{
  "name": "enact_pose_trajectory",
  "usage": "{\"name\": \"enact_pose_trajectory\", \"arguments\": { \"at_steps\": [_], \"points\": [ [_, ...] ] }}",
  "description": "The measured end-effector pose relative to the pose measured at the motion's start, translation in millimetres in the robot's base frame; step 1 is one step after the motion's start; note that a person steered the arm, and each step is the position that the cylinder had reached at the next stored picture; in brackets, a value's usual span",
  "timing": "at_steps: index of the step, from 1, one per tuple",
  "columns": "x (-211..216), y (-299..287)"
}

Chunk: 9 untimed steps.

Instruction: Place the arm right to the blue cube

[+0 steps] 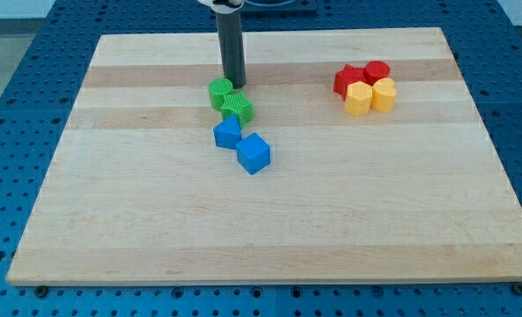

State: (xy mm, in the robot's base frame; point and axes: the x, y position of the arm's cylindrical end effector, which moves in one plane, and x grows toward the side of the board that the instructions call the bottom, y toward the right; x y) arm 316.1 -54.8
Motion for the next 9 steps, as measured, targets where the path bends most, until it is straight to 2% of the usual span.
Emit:
{"name": "enact_pose_trajectory", "arguments": {
  "at_steps": [4, 7, 9],
  "points": [
    [2, 49],
    [45, 86],
    [87, 89]
  ]
}}
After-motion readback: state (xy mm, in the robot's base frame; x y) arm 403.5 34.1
